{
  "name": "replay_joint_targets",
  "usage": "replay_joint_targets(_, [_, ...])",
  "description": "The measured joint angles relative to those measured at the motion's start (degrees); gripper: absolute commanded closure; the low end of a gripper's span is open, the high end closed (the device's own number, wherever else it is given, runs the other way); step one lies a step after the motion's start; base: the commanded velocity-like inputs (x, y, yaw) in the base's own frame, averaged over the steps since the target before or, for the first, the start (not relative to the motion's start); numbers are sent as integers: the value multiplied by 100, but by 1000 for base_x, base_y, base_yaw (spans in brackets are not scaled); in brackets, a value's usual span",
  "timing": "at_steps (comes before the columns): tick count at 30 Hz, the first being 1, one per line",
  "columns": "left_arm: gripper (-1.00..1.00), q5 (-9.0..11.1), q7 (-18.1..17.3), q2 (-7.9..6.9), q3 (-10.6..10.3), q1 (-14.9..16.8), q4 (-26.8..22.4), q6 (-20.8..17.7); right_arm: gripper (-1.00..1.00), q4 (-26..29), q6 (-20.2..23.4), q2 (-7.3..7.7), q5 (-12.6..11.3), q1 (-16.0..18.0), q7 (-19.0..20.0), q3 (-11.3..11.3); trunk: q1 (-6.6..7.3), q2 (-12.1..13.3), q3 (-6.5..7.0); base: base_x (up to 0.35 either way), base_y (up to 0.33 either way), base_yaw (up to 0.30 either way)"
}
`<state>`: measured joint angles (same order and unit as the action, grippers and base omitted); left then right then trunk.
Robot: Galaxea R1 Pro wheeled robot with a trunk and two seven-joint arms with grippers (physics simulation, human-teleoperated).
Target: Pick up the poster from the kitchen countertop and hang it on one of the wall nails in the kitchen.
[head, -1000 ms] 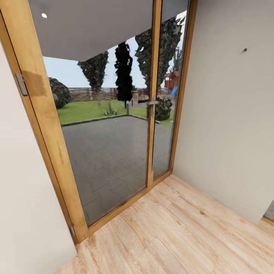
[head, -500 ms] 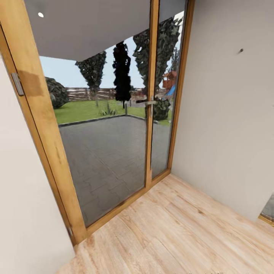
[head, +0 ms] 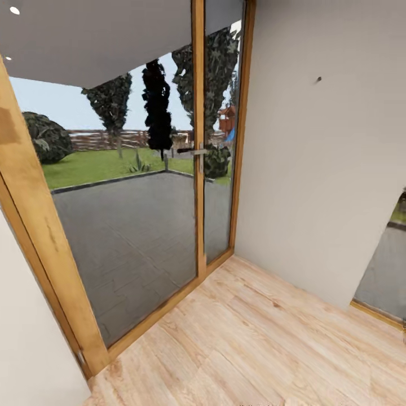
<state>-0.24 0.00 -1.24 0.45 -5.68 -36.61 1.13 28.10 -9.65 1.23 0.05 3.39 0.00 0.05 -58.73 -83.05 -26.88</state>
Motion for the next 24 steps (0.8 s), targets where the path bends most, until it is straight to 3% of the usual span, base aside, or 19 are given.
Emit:
replay_joint_targets(10, [-100, 0, 0, -1, -2, -1, 3, 0, -100, -2, -6, 0, -17, 1, -4, -8, 0, 0, 0, -7, 0, -260])
replay_joint_targets(15, [-100, -5, 0, 0, -5, -1, 11, 67, -100, -5, -16, 0, -15, 1, -8, -10, -3, 0, 3, -236, 0, -117])
replay_joint_targets(24, [-100, -8, 0, 1, -21, 0, 214, 184, -100, -10, -18, 9, -21, 0, -8, -21, 0, 0, 33, -24, 0, -282])
